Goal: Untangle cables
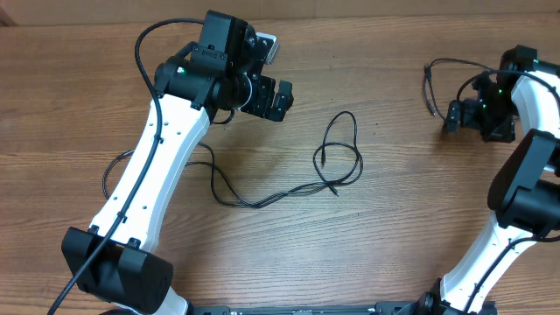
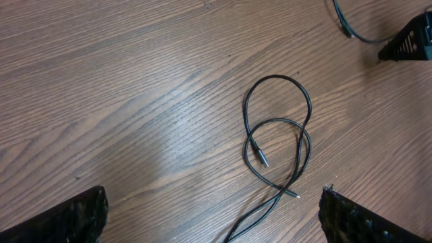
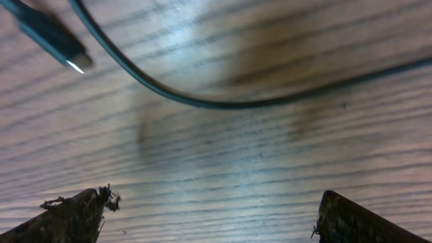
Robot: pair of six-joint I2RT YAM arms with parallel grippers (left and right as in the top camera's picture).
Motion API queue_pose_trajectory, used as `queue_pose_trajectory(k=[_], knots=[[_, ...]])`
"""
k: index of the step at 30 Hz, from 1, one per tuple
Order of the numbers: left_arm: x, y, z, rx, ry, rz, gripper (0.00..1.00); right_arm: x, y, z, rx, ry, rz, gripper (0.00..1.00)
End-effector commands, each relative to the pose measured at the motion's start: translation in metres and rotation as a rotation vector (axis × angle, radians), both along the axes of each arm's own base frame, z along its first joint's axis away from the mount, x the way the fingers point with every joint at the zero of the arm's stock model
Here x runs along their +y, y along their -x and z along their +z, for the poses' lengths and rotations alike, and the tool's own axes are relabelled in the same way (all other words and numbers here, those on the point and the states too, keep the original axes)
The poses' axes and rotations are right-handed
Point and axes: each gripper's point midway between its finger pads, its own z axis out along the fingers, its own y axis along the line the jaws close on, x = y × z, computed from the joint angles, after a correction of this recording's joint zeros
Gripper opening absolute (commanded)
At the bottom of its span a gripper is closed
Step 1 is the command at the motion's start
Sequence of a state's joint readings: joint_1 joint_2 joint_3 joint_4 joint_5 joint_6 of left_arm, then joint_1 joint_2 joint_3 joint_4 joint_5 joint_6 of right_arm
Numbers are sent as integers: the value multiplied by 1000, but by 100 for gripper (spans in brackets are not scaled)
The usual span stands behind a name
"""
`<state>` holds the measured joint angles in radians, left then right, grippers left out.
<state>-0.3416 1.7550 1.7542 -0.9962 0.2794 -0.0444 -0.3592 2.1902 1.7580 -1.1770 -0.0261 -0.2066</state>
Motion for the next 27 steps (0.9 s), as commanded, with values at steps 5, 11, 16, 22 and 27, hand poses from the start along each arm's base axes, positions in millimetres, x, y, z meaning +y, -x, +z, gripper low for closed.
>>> queue_pose_trajectory(k=[5, 11, 16, 22, 27], knots=[[-3, -3, 5, -26, -5, -22, 100, -5, 3, -2, -33, 35, -1, 100], [-3, -3, 5, -26, -5, -22, 100, -6, 1, -19, -53, 48, 0, 100], [-3, -3, 5, -26, -5, -22, 100, -9, -6, -30, -91, 62, -1, 100], [-3, -3, 5, -26, -5, -22, 100, -15, -22, -37, -174, 93, -2, 100], [-3, -3, 5, -26, -5, -22, 99, -20, -37, -38, -247, 117, -4, 100]])
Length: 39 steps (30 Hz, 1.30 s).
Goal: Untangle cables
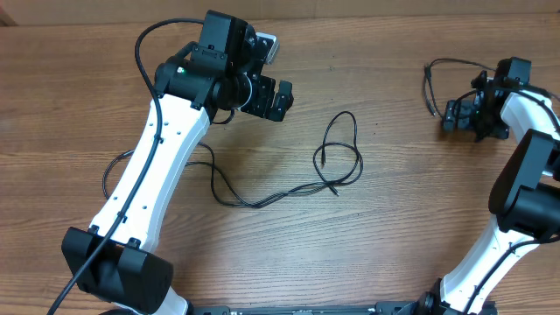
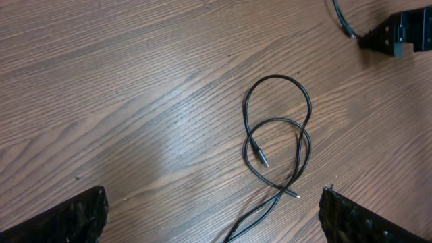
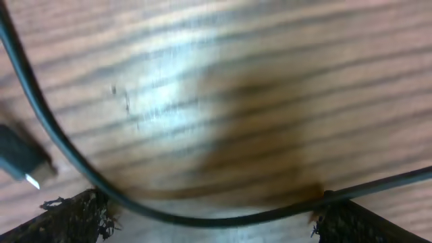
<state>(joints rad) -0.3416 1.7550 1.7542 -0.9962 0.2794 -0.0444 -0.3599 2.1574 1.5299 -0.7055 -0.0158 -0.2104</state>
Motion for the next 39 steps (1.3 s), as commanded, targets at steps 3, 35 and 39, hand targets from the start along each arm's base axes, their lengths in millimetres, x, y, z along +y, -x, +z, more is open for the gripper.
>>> queue_pose_trajectory(k=[3, 35, 39], knots=[[-3, -3, 5, -26, -5, -22, 100, -2, -5, -9, -36, 2, 0, 100], [-3, -3, 5, -26, -5, -22, 100, -22, -106, -78, -458, 41, 1, 100], [-3, -3, 5, -26, -5, -22, 100, -24, -110, -75, -480, 50, 2, 100]])
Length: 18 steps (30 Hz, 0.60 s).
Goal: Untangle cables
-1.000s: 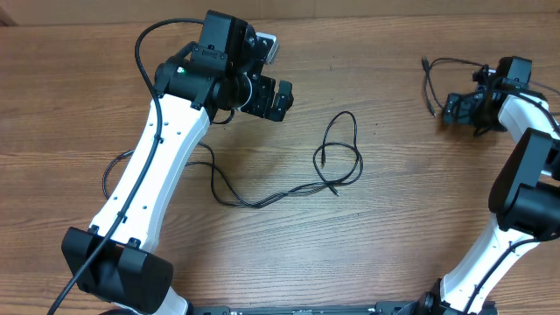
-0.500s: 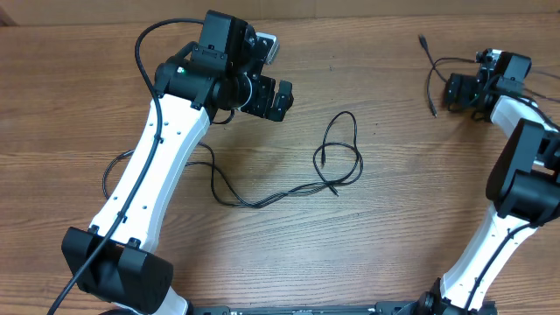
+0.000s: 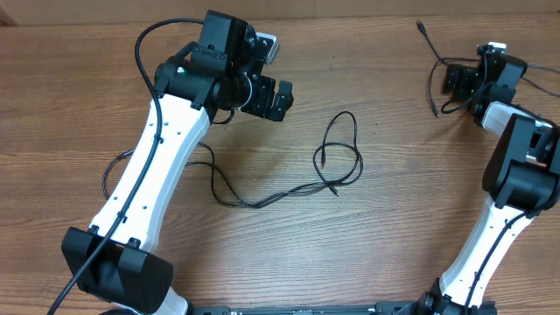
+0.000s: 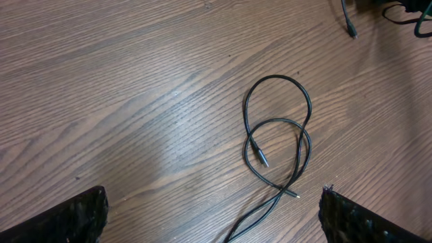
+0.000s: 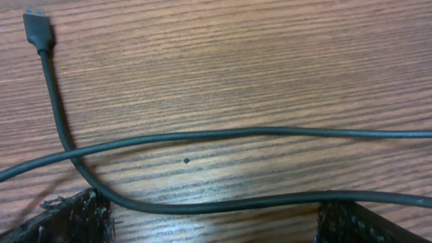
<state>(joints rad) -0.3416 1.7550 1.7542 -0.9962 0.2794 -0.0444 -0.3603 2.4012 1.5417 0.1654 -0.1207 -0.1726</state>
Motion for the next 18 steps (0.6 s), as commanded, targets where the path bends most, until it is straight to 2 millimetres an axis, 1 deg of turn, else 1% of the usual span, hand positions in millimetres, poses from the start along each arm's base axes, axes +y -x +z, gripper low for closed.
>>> queue_pose_trajectory(k=[1, 5, 8, 11, 13, 15, 18], knots=[[-3, -3, 5, -26, -5, -22, 100, 11, 32, -72, 154, -76, -13, 100], [-3, -3, 5, -26, -5, -22, 100, 14, 39, -79, 192, -91, -13, 100], [-3, -3, 5, -26, -5, -22, 100, 18, 50, -86, 249, -113, -13, 100], [-3, -3, 5, -26, -5, -22, 99, 25, 60, -83, 304, -146, -2, 100], [-3, -3, 5, -26, -5, -22, 100, 27, 67, -74, 334, -158, -1, 100], [-3, -3, 5, -26, -5, -23, 100, 29, 71, -56, 349, -164, -2, 100], [-3, -3, 5, -26, -5, -22, 100, 30, 75, -17, 344, -161, -2, 100]])
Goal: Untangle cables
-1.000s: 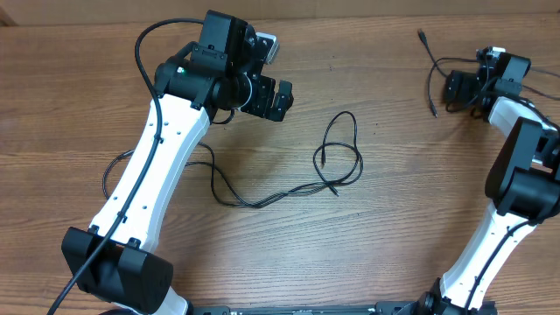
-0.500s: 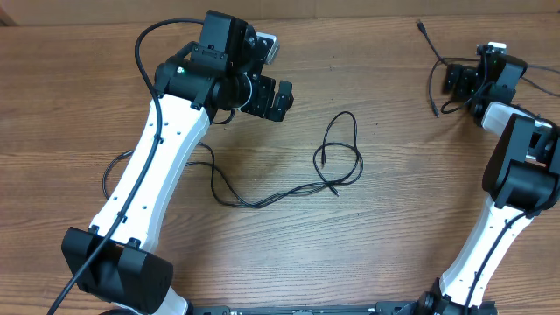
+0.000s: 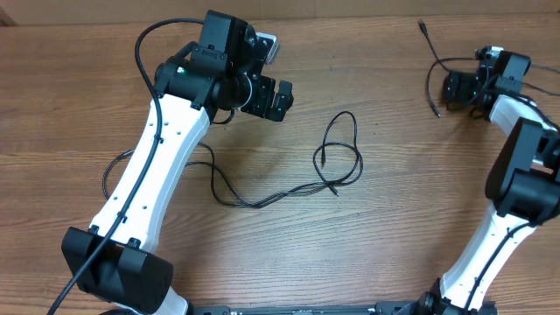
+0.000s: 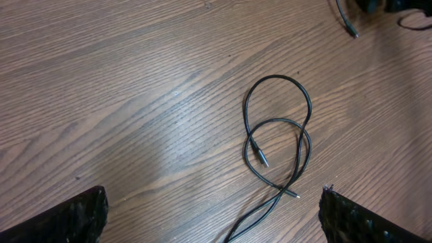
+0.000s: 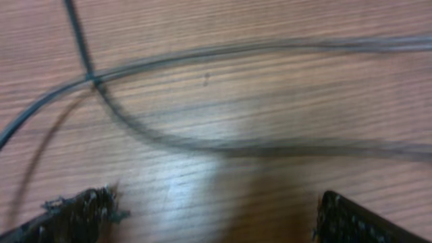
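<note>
A thin black audio cable (image 3: pixel 337 162) lies looped mid-table, its tail running left under the left arm; the loop (image 4: pixel 278 135) also shows in the left wrist view. My left gripper (image 3: pixel 278 99) hovers open up-left of that loop, nothing between its fingers (image 4: pixel 351 219). A second dark cable (image 3: pixel 431 83) lies at the far right, one plug (image 3: pixel 421 26) near the back edge. My right gripper (image 3: pixel 457 87) stands open beside it. Blurred crossing strands of this cable (image 5: pixel 202 145) lie ahead of the fingertips, none between them.
The wooden table (image 3: pixel 394 227) carries both cables. The left arm's own black lead (image 3: pixel 144 44) arcs over its upper link. The table's back edge (image 3: pixel 350 16) runs close behind the right gripper.
My right gripper has shifted slightly down and right from the back edge, and the cable strands before it now look blurred and closer. The left arm and looped cable are unchanged.
My right gripper was open low at the far right beside the dark cable. It then sat a bit higher and later near the back edge, with the cable's plug end stretched toward that edge. Now it has come back a little. The left gripper stayed open and still throughout.
</note>
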Robot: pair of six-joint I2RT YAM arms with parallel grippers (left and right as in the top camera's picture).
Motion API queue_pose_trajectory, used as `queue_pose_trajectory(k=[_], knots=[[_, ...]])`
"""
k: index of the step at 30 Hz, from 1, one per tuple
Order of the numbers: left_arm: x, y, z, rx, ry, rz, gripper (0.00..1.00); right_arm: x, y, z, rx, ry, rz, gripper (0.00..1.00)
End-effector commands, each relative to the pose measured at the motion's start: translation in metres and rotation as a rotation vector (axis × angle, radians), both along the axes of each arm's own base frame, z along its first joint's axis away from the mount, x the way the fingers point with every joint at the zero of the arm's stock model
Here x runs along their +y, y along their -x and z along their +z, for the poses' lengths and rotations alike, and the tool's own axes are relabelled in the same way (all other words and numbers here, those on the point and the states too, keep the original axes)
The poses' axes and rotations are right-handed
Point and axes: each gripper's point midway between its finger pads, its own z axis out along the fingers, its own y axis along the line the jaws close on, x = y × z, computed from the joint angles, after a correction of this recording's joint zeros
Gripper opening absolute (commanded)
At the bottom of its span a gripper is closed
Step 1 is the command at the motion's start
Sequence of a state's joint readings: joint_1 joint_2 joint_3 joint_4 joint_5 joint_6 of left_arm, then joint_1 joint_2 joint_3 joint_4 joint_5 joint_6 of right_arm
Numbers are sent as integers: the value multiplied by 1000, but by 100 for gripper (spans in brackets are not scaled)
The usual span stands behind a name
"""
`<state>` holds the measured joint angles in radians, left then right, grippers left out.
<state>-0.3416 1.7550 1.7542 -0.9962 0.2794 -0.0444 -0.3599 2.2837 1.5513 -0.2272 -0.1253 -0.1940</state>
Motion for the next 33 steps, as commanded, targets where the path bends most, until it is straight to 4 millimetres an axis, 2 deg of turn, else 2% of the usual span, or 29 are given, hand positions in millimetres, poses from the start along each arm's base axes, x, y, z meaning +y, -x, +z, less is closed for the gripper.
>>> queue_pose_trajectory(k=[1, 5, 10, 15, 18, 20, 23, 29, 33], knots=[[-3, -3, 5, -26, -5, -22, 100, 12, 29, -5, 89, -74, -26, 100], [-3, -3, 5, -26, -5, -22, 99, 15, 37, 68, 32, -53, -25, 100], [-3, -3, 5, -26, -5, -22, 100, 30, 61, 157, -49, -49, -31, 100], [-3, -3, 5, -26, -5, -22, 100, 64, 89, 228, -149, -129, 40, 100], [-3, -3, 5, -26, -5, -22, 100, 92, 109, 260, -192, -223, 102, 100], [-3, -3, 5, -26, -5, -22, 100, 112, 124, 275, -203, -289, 161, 100], [-3, -3, 5, -26, -5, -22, 100, 132, 145, 284, -183, -365, 208, 100], [-3, -3, 5, -26, -5, -22, 100, 146, 180, 262, -15, -452, 173, 100], [-3, -3, 5, -26, -5, -23, 100, 152, 196, 252, 63, -489, 154, 100]])
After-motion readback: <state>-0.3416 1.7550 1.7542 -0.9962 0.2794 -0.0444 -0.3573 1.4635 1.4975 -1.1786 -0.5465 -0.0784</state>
